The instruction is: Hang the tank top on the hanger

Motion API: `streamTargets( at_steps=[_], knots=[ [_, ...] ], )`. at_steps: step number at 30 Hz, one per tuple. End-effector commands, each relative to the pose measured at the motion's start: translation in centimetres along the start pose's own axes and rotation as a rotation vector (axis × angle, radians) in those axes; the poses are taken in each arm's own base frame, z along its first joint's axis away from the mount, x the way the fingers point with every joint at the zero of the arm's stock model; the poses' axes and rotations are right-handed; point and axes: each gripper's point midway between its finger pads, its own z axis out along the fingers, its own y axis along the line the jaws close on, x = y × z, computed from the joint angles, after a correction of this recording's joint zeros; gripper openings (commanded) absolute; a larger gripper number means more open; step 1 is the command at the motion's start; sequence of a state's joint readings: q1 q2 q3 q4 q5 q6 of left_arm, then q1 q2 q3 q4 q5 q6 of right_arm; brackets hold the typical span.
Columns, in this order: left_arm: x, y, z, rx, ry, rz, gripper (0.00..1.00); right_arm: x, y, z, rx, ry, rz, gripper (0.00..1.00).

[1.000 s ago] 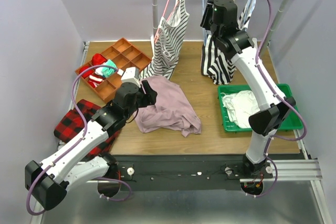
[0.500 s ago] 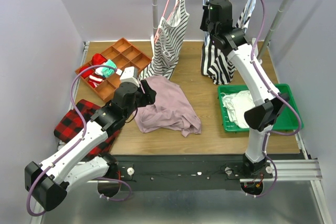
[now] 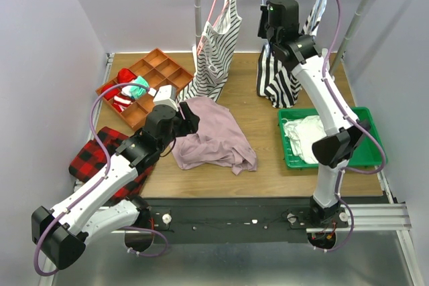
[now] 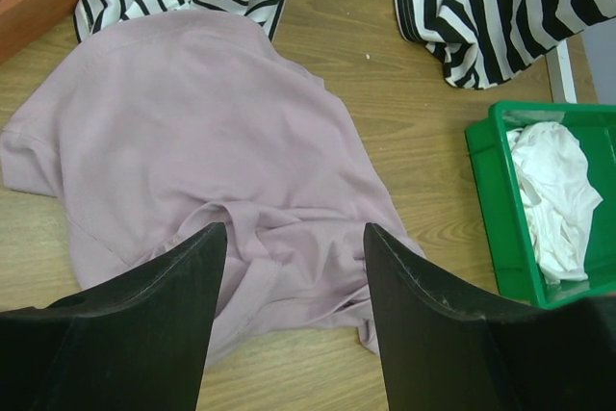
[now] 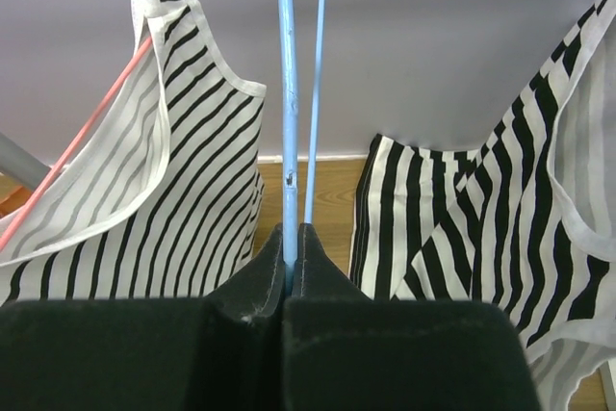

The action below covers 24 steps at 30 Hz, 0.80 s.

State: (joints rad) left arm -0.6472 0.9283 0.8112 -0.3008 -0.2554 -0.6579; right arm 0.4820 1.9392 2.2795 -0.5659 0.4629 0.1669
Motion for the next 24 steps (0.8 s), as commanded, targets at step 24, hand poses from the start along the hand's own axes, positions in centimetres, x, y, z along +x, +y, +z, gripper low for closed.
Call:
streamTargets(
  at_steps=[24],
  knots=[
    [1.9, 1.0, 0.5, 0.001, 0.012, -0.057, 0.69, -3.6, -0.8, -8.3, -0.17, -0.095, 0.136, 0.01]
  ],
)
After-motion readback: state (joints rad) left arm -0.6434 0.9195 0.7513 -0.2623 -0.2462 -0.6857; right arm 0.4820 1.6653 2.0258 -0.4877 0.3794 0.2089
